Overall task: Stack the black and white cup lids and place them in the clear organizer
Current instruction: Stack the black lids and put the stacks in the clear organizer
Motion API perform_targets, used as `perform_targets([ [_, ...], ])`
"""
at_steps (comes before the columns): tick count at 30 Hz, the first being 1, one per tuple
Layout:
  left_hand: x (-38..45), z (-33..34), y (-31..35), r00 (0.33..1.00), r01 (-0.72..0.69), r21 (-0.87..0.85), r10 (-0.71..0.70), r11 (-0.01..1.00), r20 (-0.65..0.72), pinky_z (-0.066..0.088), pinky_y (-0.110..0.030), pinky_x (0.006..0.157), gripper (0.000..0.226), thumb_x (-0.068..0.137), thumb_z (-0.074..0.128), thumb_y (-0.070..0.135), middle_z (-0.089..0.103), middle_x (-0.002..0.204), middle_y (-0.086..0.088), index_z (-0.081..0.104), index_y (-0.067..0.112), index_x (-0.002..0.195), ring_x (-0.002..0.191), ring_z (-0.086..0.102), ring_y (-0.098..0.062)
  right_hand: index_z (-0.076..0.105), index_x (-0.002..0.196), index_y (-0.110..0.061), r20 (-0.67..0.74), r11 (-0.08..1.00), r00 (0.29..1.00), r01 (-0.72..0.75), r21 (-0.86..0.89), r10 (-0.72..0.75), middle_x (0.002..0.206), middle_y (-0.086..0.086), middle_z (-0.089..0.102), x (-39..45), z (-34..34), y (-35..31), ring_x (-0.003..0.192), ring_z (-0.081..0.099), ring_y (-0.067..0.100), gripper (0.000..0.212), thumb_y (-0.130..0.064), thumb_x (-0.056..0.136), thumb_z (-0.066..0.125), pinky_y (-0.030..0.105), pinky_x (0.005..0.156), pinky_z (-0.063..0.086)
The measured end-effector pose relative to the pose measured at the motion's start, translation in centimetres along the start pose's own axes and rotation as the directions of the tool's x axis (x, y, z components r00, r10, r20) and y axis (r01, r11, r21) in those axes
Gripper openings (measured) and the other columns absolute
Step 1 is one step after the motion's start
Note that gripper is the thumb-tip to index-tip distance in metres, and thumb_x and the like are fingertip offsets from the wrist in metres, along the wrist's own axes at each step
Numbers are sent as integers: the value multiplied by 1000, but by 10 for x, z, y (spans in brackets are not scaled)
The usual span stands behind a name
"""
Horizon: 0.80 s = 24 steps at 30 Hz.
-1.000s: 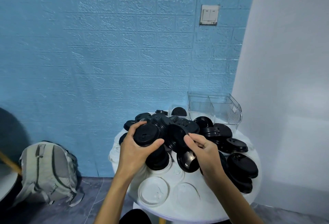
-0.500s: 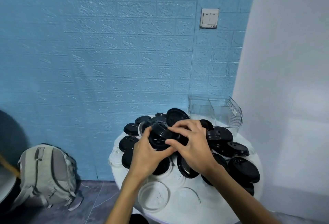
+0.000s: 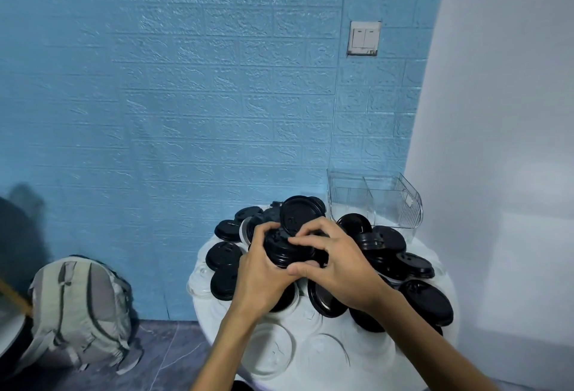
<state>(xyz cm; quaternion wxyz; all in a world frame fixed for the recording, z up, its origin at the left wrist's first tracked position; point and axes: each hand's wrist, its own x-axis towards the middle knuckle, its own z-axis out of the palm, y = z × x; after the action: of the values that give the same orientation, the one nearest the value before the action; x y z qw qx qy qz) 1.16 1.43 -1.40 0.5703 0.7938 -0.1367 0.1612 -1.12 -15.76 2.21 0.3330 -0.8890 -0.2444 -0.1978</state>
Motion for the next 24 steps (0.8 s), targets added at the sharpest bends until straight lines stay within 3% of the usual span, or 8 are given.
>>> perform_targets([
  [4,-1,2,0,1000,21,-31,-21,999,-7,51,-11,75,76,59,97,40,73,95,23,54,38,122,89,68,7,77,113,-31,-89,990,994,-56,132,68,113,-23,59,0,-5,-3,116,57,4,43,-45,73,86,16,102,42],
  [7,0,2,-1,999,25,-54,-27,998,-33,48,-6,77,74,60,98,36,74,96,25,54,38,121,91,68,10,80,97,-32,-252,964,962,-40,264,109,105,-16,65,3,-13,-1,106,65,8,33,-26,67,93,18,95,47],
  [11,1,3,0,998,11,-75,-15,997,-54,48,-6,84,78,59,99,37,72,100,29,54,40,122,97,67,9,67,84,-24,-344,889,910,-53,455,231,88,-14,67,12,-24,-6,75,65,9,29,-3,76,86,26,76,55],
  [13,1,4,0,999,10,-95,-15,995,-51,49,-8,87,79,59,99,36,73,103,27,53,39,124,99,67,8,61,91,-18,-323,787,903,-27,617,284,87,-9,67,18,-31,-10,72,62,13,28,-2,81,81,27,68,54],
  [15,0,5,1,999,8,-114,-13,993,-38,51,-12,89,80,60,99,36,73,107,22,53,40,124,101,68,6,61,105,-18,-231,593,909,-22,805,347,90,0,68,22,-38,-12,69,59,15,28,-3,86,76,24,57,48],
  [18,-1,7,3,1000,0,-137,-2,991,-17,51,-15,93,80,61,98,34,71,110,25,52,41,126,104,67,5,67,113,-16,13,368,892,-200,908,452,96,10,69,29,-35,-5,72,59,16,27,-8,88,72,23,52,40],
  [21,-3,8,5,1000,-20,-152,19,988,-13,51,-21,94,81,63,98,30,71,112,25,51,41,127,106,67,3,72,112,-10,130,423,824,-411,808,552,92,11,69,32,-21,2,60,52,11,20,-13,92,70,20,47,34],
  [24,-3,8,5,1000,-21,-160,20,987,-6,51,-24,97,88,61,99,31,72,113,22,49,40,133,108,67,3,76,103,-19,82,553,795,-488,675,601,86,-3,75,33,-16,2,65,58,7,17,-25,88,76,22,55,39],
])
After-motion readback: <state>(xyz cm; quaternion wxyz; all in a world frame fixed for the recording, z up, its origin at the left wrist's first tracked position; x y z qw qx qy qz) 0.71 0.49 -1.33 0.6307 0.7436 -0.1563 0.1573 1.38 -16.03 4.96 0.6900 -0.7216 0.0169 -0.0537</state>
